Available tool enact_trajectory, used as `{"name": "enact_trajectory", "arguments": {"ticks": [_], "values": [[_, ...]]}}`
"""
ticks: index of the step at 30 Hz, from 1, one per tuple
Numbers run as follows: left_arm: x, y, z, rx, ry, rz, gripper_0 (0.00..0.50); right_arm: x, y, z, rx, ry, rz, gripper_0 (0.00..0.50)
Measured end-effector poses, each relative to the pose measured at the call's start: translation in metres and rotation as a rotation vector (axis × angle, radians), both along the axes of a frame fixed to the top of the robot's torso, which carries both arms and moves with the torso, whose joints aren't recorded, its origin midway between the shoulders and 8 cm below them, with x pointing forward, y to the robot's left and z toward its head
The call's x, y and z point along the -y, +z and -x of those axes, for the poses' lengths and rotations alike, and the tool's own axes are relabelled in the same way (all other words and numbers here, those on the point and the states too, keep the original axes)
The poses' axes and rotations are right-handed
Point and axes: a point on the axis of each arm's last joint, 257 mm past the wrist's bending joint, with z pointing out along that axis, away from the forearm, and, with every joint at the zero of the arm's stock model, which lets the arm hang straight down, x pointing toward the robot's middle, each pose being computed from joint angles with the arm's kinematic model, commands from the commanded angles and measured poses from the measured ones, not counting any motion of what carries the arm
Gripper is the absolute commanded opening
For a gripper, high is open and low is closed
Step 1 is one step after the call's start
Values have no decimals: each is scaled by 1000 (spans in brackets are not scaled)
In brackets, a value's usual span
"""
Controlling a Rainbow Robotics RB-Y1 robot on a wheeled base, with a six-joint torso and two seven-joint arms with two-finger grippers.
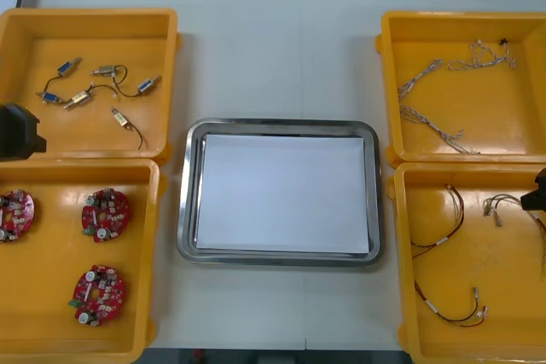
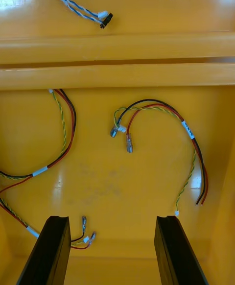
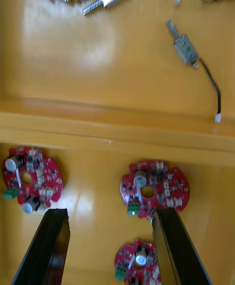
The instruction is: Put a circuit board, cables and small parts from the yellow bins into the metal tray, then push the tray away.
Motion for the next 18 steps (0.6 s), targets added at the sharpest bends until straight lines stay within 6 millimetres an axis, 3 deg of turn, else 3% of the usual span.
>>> {"name": "enact_trajectory", "arguments": {"ticks": [6, 18], "values": [[9, -12, 6, -33, -11, 24, 500, 0, -10, 7, -27, -14, -7, 500], [25, -11, 16, -73, -89, 66, 500, -2, -40, 35, -127, -271, -105, 500]]}}
